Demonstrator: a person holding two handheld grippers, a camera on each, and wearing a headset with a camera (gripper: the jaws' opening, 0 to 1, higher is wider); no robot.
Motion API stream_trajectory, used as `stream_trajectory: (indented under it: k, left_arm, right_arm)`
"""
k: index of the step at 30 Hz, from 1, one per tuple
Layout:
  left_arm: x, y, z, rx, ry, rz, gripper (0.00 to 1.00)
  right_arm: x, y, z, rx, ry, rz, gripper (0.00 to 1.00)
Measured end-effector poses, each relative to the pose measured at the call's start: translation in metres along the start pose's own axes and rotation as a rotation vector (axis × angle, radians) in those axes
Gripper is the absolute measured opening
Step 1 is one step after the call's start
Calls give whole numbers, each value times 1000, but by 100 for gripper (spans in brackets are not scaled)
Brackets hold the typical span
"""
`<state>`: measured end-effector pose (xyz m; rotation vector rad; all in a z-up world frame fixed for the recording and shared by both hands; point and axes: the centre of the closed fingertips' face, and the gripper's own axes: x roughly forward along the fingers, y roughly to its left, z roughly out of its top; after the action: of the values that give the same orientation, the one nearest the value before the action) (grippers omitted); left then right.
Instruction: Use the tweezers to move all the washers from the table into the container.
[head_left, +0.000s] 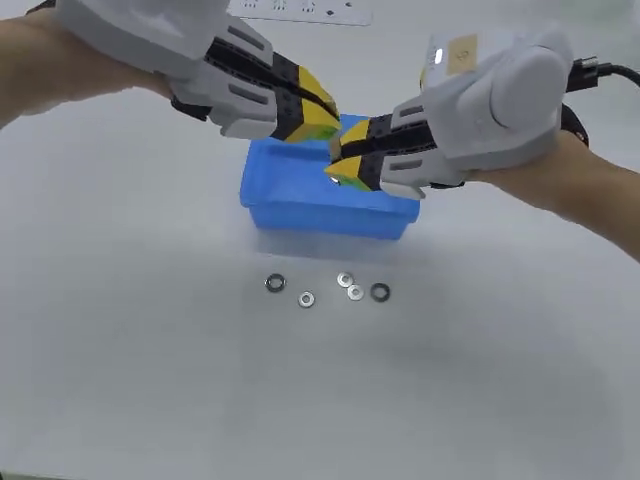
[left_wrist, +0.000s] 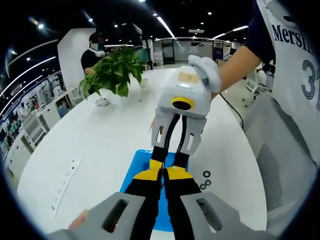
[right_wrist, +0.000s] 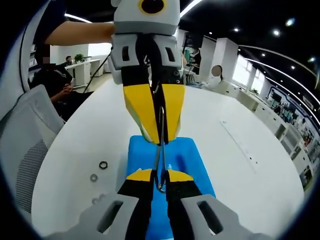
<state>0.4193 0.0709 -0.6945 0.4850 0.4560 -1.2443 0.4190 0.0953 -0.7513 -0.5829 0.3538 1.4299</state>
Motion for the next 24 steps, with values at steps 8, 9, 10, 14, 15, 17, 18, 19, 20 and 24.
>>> stream_trajectory:
  k: [8, 9, 10, 14, 15, 17, 18, 19, 20, 24]
  left_arm:
    - [11, 1, -19, -35, 24, -14, 6]
    - [11, 0, -19, -35, 25, -15, 6]
    - [12, 1, -19, -37, 26, -15, 6]
    - [14, 0, -20, -46, 29, -18, 6]
    - [15, -1, -20, -40, 31, -19, 6]
    - [15, -2, -18, -44, 29, -22, 6]
    - [15, -2, -18, -46, 29, -23, 6]
    - [15, -2, -18, -46, 29, -23, 6]
    - [15, -3, -18, -43, 31, -23, 6]
    - [15, -4, -16, -38, 35, -26, 7]
  right_arm:
    - [12, 3, -16, 26, 17, 23, 10]
    - [13, 3, -17, 27, 16, 24, 10]
    - [13, 3, -17, 30, 15, 23, 10]
    - [13, 3, -20, 36, 19, 25, 10]
    - [13, 3, -21, 36, 20, 25, 10]
    - [13, 2, -21, 42, 16, 25, 10]
    - [13, 2, -22, 39, 17, 26, 10]
    - [13, 2, -22, 38, 17, 25, 10]
    - [13, 2, -22, 38, 18, 25, 10]
    - [12, 2, -20, 16, 26, 11, 10]
